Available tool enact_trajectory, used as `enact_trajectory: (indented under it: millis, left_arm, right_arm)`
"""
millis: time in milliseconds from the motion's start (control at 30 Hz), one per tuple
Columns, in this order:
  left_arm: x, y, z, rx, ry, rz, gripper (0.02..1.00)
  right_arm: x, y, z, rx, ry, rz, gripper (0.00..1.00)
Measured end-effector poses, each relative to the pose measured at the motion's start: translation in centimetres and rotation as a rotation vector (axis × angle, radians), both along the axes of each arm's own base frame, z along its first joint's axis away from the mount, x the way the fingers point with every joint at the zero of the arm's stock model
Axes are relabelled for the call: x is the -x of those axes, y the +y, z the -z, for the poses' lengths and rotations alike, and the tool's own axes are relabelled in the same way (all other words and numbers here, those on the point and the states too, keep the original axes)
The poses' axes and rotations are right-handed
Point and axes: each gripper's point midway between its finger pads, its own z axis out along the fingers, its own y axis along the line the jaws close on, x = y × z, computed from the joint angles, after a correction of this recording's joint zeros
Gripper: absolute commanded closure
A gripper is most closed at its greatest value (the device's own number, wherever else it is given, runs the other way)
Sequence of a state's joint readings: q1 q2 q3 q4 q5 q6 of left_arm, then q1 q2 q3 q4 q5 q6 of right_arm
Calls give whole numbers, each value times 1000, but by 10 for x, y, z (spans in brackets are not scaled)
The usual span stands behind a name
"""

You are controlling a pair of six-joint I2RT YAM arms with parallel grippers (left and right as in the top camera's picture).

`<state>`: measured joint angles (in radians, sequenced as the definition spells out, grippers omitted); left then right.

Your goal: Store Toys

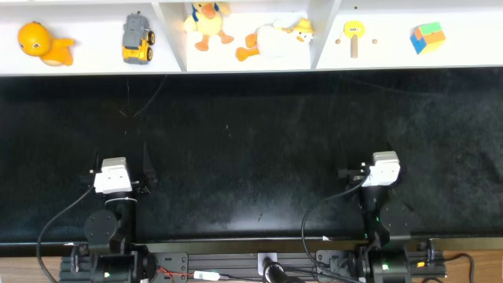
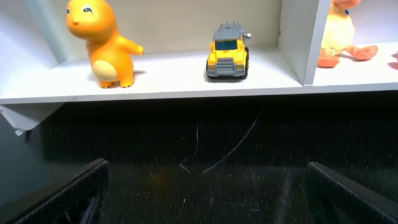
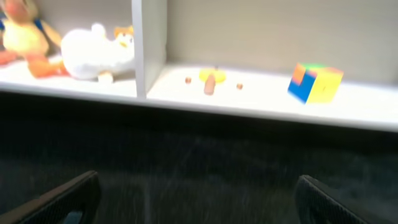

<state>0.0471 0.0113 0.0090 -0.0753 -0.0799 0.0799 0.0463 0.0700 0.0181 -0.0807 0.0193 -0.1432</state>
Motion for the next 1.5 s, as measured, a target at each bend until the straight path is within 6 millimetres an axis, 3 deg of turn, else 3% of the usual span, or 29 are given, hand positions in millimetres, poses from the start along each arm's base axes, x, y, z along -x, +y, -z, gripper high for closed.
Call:
enact_trajectory:
  millis: [100, 1500]
  left_arm:
    - [0, 0, 0, 0, 0, 0, 20]
    - [0, 0, 0, 0, 0, 0, 20]
  right_arm:
    - [3, 0, -19, 11, -81, 0, 9]
    - [3, 0, -13, 20, -60, 0, 5]
